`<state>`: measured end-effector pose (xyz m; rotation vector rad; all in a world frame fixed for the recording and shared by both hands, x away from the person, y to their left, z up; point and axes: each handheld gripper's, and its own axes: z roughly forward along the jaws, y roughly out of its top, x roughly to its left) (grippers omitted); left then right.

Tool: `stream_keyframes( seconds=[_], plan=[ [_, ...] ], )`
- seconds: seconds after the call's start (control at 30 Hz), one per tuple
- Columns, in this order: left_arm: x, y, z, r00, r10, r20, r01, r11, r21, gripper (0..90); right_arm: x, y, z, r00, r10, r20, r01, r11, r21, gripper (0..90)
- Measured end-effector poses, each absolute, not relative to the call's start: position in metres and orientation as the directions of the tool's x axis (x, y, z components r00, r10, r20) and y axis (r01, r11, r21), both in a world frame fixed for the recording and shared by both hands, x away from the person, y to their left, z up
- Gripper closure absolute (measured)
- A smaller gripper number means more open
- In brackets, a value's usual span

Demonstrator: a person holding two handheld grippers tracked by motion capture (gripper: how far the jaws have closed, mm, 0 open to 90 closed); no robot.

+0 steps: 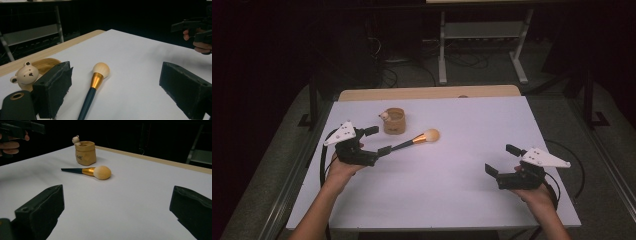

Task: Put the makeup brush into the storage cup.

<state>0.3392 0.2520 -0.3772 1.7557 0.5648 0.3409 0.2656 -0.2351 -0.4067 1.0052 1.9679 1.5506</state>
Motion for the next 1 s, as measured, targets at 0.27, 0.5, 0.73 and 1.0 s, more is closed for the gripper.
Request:
stream_keyframes(
  seconds=[0.27,0.5,0.73,1.0],
  plan=[
    [0.345,0.249,-0.378,0.842,0.535,-0.067,0.193,-0.183,0.964,10.2,0.266,-0.235,-0.408,-0.641,0.762,0.096,0.272,0.109,0.956,0.0],
    [0.349,0.244,-0.377,0.848,0.527,-0.063,0.189,-0.188,0.964,10.2,0.266,-0.234,-0.408,-0.644,0.759,0.095,0.274,0.112,0.955,0.0],
    [0.353,0.24,-0.379,0.852,0.519,-0.062,0.185,-0.189,0.964,10.3,0.266,-0.235,-0.408,-0.642,0.761,0.095,0.271,0.11,0.956,0.0],
    [0.36,0.235,-0.38,0.855,0.514,-0.067,0.189,-0.189,0.964,10.3,0.266,-0.234,-0.408,-0.644,0.759,0.097,0.276,0.113,0.955,0.0]
  ],
)
